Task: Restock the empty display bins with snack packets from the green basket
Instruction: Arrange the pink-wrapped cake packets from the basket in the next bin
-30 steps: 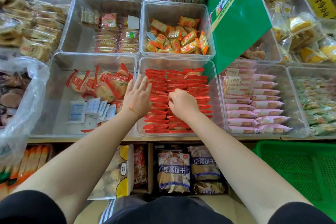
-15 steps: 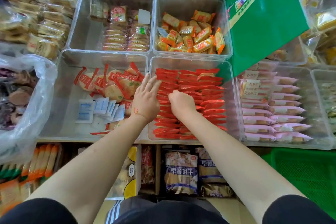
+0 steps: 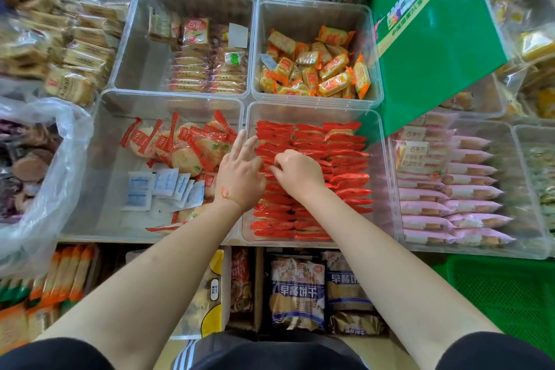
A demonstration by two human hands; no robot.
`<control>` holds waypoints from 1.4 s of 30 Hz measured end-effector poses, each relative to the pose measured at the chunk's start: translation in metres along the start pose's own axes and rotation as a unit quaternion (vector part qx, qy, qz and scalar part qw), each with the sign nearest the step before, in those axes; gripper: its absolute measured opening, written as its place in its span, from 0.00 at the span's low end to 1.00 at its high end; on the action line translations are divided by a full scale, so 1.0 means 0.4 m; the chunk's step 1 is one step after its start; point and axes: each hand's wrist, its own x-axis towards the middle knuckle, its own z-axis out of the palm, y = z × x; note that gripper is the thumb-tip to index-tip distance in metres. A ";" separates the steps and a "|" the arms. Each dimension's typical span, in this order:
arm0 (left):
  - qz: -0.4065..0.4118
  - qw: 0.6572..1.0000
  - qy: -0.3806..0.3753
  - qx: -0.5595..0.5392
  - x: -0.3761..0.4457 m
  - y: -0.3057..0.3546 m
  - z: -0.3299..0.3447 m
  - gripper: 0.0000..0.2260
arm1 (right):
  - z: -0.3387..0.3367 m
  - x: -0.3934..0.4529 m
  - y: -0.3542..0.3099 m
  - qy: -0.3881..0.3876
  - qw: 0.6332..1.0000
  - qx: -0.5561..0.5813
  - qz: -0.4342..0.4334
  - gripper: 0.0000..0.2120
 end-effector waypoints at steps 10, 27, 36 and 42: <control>-0.001 1.000 -0.024 0.015 -0.003 0.008 -0.016 0.08 | 0.009 0.001 -0.010 -0.014 0.996 -0.085 -0.037 0.07; -0.011 1.000 -0.016 0.011 -0.005 0.016 -0.023 0.11 | -0.010 0.048 0.002 0.095 0.995 -0.014 0.002 0.10; -0.014 1.000 -0.026 0.008 -0.004 0.021 -0.031 0.13 | -0.007 0.125 0.001 0.013 0.999 -0.029 0.025 0.04; -0.016 0.999 -0.032 0.019 -0.002 0.020 -0.026 0.14 | 0.026 0.135 -0.012 0.055 0.998 0.027 0.032 0.07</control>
